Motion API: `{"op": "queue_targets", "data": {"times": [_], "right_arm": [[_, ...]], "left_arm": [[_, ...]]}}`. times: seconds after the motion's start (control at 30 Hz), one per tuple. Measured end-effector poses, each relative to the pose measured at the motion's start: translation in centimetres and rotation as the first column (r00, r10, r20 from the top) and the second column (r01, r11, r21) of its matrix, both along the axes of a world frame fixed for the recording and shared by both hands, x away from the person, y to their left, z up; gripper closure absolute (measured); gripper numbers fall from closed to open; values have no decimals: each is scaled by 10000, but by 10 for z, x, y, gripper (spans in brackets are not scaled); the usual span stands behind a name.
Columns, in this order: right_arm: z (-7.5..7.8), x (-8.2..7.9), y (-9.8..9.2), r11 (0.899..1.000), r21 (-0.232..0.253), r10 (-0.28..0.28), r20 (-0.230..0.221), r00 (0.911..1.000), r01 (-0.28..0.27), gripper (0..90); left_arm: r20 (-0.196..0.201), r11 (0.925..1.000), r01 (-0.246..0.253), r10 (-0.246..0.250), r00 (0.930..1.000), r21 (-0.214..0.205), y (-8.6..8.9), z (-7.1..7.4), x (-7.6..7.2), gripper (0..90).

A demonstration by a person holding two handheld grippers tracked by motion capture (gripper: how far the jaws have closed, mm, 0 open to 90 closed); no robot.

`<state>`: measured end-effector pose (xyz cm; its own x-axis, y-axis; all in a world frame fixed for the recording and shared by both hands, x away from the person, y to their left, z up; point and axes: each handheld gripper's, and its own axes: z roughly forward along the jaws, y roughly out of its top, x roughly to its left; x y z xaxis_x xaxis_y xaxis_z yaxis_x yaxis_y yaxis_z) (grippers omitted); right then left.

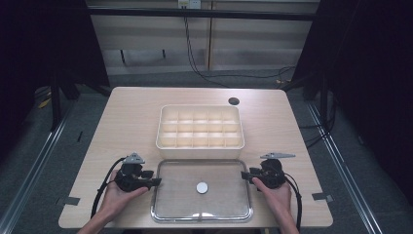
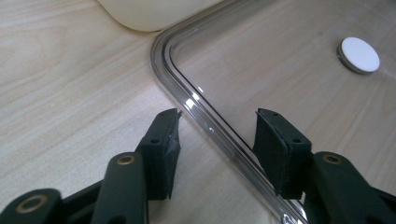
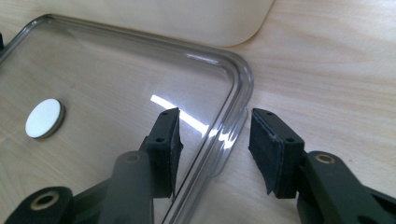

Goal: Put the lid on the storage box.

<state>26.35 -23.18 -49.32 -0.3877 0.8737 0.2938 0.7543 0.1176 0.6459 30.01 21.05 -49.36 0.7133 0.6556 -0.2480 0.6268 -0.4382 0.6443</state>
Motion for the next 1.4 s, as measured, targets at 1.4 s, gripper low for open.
{"op": "queue_targets", "data": {"times": [1.4], "right_arm": [[-17,-2,-11,9380,2950,-1555,-1114,9815,1821,635]], "left_arm": [[187,9997,227,-226,9996,-71,-6,-2,-1,489]]}}
